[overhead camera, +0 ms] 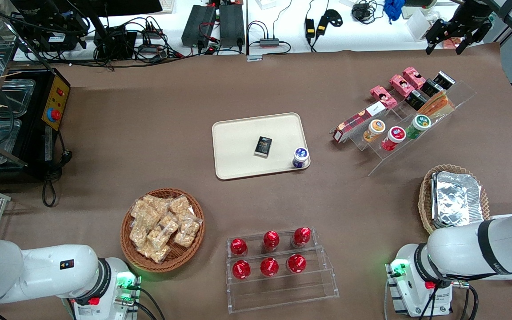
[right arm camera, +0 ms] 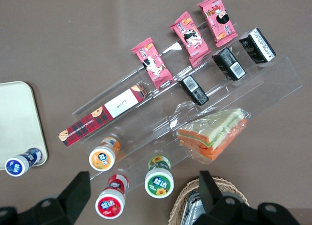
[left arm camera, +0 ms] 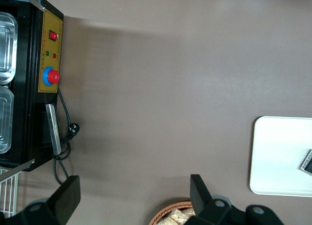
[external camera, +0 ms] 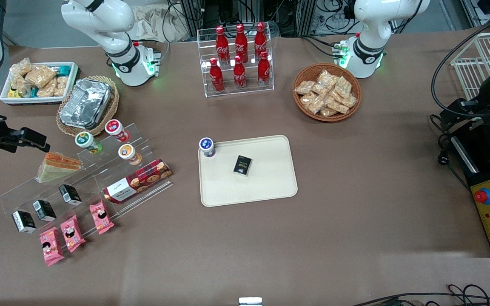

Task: Place sandwich on tray
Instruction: 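Move the right gripper down toward the wrapped sandwich on the acrylic rack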

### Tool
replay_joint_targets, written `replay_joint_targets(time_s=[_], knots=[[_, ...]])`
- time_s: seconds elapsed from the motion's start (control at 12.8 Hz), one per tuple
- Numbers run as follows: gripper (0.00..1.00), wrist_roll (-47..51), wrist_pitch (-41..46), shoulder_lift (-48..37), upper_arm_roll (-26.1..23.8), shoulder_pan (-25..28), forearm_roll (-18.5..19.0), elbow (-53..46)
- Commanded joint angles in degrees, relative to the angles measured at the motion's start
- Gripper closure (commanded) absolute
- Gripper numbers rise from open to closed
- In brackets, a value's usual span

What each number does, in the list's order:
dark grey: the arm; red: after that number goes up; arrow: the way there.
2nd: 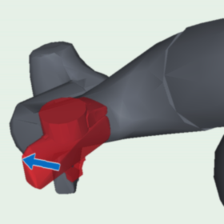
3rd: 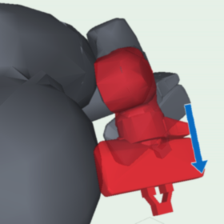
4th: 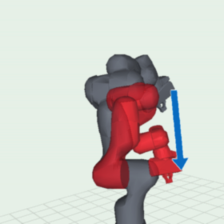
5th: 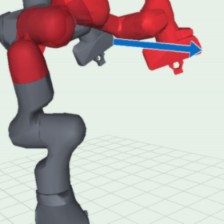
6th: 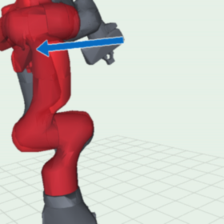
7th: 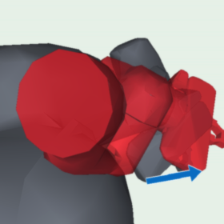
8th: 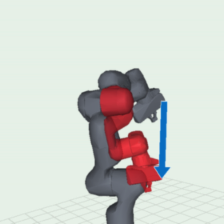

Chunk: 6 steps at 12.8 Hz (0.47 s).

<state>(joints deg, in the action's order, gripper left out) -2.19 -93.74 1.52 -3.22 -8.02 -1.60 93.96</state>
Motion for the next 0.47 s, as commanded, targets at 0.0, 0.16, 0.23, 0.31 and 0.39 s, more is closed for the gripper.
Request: replay_joint_targets(time_s=[0.0, 0.16, 0.23, 0.31, 0.39], knots=[[0.01, -0.1, 1.5, -0.6, 0.0, -0.2, -0.8, -0.3], [0.01, 0.3, 1.5, -0.4, 0.0, 0.0, -0.8, -0.4], [0.01, 0.3, 1.5, -0.3, 0.0, 0.1, -0.8, -0.4], [0.01, 0.3, 1.5, -0.3, 0.0, 0.2, -0.8, -0.4], [0.01, 0.0, 1.5, -0.3, -0.1, 0.2, -0.8, -0.4]])
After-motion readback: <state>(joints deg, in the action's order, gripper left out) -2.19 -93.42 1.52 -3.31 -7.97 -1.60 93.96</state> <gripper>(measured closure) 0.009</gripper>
